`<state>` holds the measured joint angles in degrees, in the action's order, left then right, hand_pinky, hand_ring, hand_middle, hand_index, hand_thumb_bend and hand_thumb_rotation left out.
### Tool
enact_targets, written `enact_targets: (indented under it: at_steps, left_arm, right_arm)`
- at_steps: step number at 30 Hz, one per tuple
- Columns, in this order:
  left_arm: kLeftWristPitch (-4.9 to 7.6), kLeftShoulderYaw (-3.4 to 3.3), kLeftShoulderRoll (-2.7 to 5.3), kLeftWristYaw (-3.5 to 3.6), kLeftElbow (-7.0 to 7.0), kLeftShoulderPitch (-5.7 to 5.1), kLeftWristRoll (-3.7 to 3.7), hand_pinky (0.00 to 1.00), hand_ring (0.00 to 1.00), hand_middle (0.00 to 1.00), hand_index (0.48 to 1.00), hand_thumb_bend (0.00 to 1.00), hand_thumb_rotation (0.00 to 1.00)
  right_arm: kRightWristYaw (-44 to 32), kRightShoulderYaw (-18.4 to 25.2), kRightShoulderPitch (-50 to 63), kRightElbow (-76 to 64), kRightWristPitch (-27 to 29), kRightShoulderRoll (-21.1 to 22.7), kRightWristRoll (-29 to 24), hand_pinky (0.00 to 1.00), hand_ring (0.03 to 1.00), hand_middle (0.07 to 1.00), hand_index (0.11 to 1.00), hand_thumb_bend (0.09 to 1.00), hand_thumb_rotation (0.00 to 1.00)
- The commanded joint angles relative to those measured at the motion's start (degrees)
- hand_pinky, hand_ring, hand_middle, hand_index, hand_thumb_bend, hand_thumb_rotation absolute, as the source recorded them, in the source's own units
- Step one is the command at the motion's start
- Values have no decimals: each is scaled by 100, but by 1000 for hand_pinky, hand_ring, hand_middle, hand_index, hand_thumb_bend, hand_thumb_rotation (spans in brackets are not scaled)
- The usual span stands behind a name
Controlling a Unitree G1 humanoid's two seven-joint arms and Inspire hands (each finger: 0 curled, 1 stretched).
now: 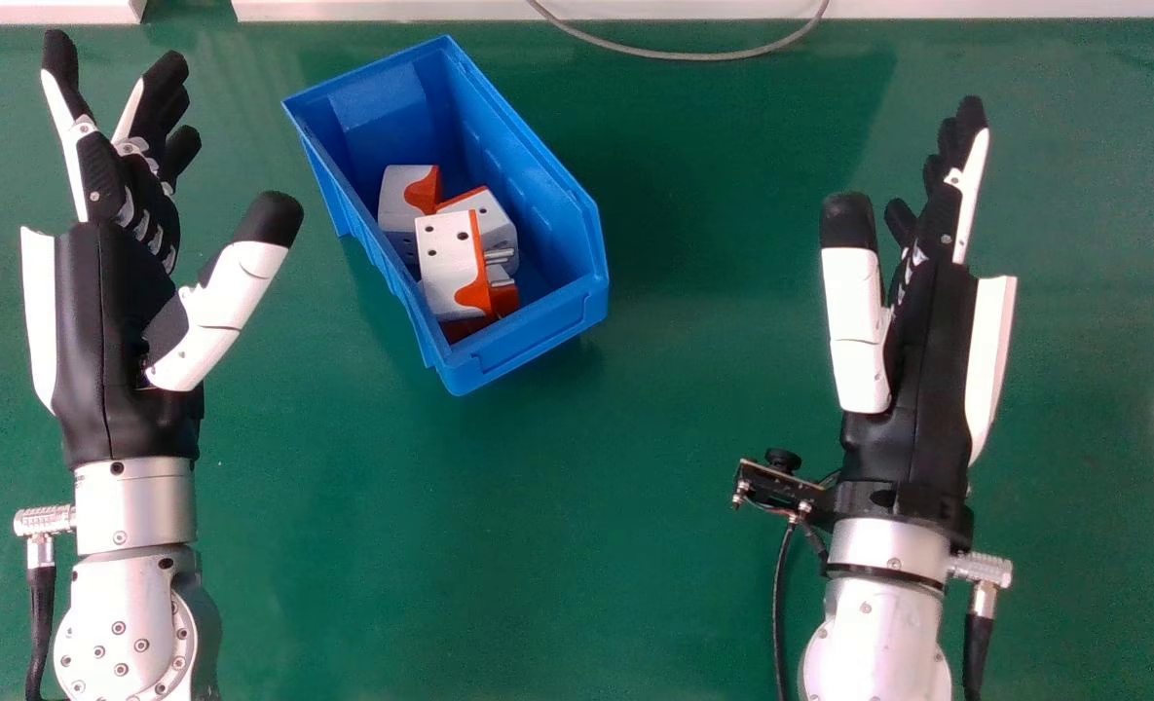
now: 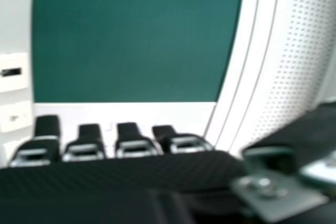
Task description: Pick all objects and put in blue box
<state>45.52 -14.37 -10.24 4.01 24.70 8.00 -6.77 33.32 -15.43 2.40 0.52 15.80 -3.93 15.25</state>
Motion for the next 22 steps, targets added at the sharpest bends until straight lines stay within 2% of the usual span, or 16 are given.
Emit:
enact_targets:
  at_steps: [1, 4, 7, 11, 15, 20, 22]
  left_arm:
    - [52, -30, -42, -3, -109, -5, 12, 920, 930, 911, 909, 867, 542]
    - [55, -31, -37, 15, -104, 9, -25, 912, 925, 907, 906, 856, 535]
    - [41, -26, -34, 71, -116, 28, -108, 910, 925, 907, 906, 851, 532]
    - [61, -45, -33, 124, -86, 60, -151, 900, 927, 911, 908, 840, 516]
    - [62, -62, -38, 89, -80, 74, -95, 889, 928, 912, 909, 846, 520]
    - [56, -58, -47, 153, -73, 96, -159, 895, 930, 916, 909, 845, 514]
    - [59, -70, -49, 126, -66, 109, -125, 894, 929, 915, 908, 838, 507]
  right_arm:
    - [-6, -123, 31, -207, 33, -590, -60, 924, 1000, 1000, 1000, 600, 1000]
    - [3, -119, 19, -208, 24, -590, -55, 928, 1000, 1000, 1000, 595, 1000]
    - [-2, -116, 6, -213, 14, -596, -71, 928, 1000, 1000, 1000, 596, 1000]
    - [9, -114, -15, -202, 25, -597, -67, 936, 1000, 1000, 1000, 589, 1000]
    - [18, -108, -32, -201, 0, -600, -55, 939, 1000, 1000, 1000, 589, 1000]
    - [49, -93, -59, -172, -10, -607, -36, 934, 1000, 1000, 1000, 592, 1000]
    - [43, -86, -71, -161, -8, -604, -46, 934, 1000, 1000, 1000, 591, 1000]
